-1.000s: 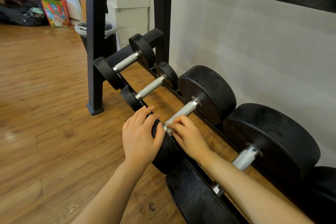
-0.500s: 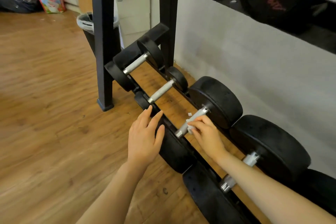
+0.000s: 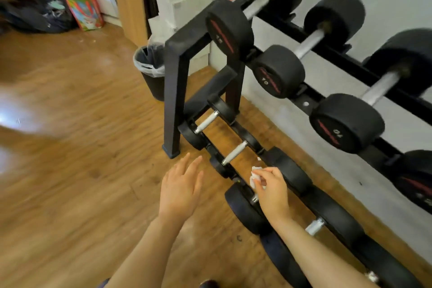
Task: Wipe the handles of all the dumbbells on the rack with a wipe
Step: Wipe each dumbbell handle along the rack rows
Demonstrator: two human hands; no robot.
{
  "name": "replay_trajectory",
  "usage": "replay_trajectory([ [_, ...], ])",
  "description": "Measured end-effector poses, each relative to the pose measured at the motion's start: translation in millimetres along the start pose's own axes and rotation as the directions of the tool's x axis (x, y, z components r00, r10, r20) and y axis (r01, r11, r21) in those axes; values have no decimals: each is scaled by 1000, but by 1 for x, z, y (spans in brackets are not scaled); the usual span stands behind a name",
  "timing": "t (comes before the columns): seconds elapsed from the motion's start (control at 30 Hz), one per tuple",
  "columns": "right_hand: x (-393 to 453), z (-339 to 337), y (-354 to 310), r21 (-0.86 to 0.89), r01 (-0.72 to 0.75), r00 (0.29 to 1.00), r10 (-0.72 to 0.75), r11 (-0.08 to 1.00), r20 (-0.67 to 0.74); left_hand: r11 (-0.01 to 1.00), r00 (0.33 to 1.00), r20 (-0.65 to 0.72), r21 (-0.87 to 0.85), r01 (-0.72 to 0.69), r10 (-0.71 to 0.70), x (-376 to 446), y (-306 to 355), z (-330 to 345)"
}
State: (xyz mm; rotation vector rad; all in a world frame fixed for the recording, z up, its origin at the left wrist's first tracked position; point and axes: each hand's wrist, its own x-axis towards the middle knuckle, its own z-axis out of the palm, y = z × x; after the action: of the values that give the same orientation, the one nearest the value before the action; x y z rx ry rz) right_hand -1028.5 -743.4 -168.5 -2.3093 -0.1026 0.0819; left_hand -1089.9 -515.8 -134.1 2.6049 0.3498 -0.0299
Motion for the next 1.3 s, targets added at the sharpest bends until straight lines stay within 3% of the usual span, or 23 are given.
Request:
replay_trajectory([
  [0.17, 19, -41, -69, 33, -97, 993, 99, 995, -68, 999, 999, 11, -5, -32, 32, 32, 20, -96],
  [0.37, 50, -59, -106, -7, -149, 980, 147, 989, -135, 999, 999, -23, 2, -38, 38, 73, 38, -142],
  [0.67, 99, -26, -118, 20, -235, 955, 235, 972, -183, 961, 966, 73, 110, -254, 247, 172, 50, -128],
  [1.0, 146, 0, -116, 27, -321, 903, 314, 947, -292, 874, 869, 266, 143, -464, 417, 285, 64, -99],
  [1.3, 139, 43, -126, 66, -520, 740, 488, 852, -463, 750, 725, 374, 107, -653, 578, 336, 30, -74],
])
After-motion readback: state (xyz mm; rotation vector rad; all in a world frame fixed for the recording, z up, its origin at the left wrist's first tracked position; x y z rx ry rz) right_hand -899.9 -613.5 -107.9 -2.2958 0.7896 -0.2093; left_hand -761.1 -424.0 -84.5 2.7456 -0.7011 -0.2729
